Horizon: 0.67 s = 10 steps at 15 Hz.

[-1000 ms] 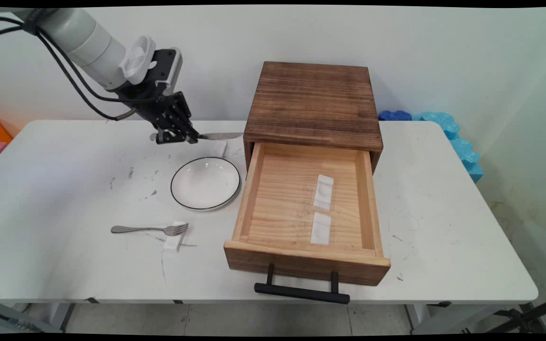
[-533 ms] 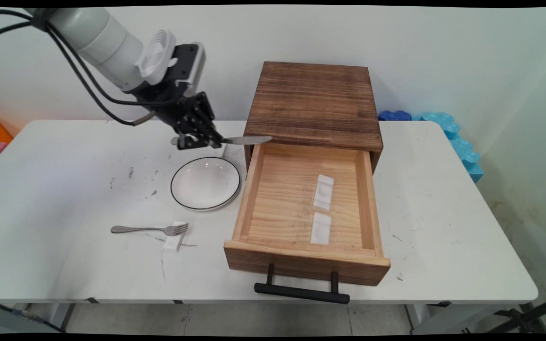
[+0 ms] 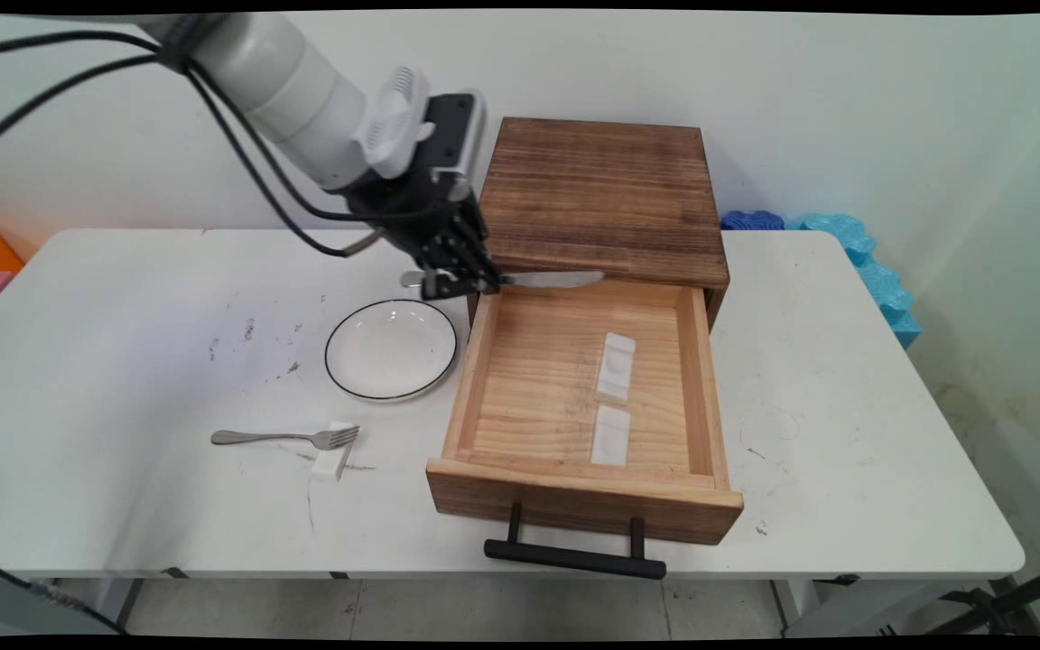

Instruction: Place the picked object into the drawer

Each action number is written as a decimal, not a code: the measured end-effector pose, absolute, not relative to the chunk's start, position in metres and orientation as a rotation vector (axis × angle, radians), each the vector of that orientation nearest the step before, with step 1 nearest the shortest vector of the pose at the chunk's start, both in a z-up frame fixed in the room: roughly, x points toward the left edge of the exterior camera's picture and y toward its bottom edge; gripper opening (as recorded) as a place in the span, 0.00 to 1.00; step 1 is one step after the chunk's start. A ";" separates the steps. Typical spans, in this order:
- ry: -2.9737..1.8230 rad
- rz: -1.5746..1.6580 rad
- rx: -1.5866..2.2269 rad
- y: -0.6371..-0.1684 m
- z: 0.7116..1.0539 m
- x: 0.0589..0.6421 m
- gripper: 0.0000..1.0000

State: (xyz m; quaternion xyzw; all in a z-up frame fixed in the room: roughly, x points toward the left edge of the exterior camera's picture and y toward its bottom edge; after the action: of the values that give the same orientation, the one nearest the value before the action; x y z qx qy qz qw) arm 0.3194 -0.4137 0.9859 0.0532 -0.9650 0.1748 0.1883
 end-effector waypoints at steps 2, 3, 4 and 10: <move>-2.711 0.495 0.141 -0.418 0.980 0.303 0.00; -2.709 0.496 0.139 -0.421 0.976 0.295 0.00; -2.707 0.498 0.140 -0.425 0.972 0.288 0.00; -2.702 0.500 0.154 -0.445 0.945 0.248 0.00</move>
State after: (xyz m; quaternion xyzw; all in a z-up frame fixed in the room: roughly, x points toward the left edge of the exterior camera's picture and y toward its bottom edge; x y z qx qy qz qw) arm 0.2475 -0.4453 0.9450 0.0549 -0.9633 0.1781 0.1933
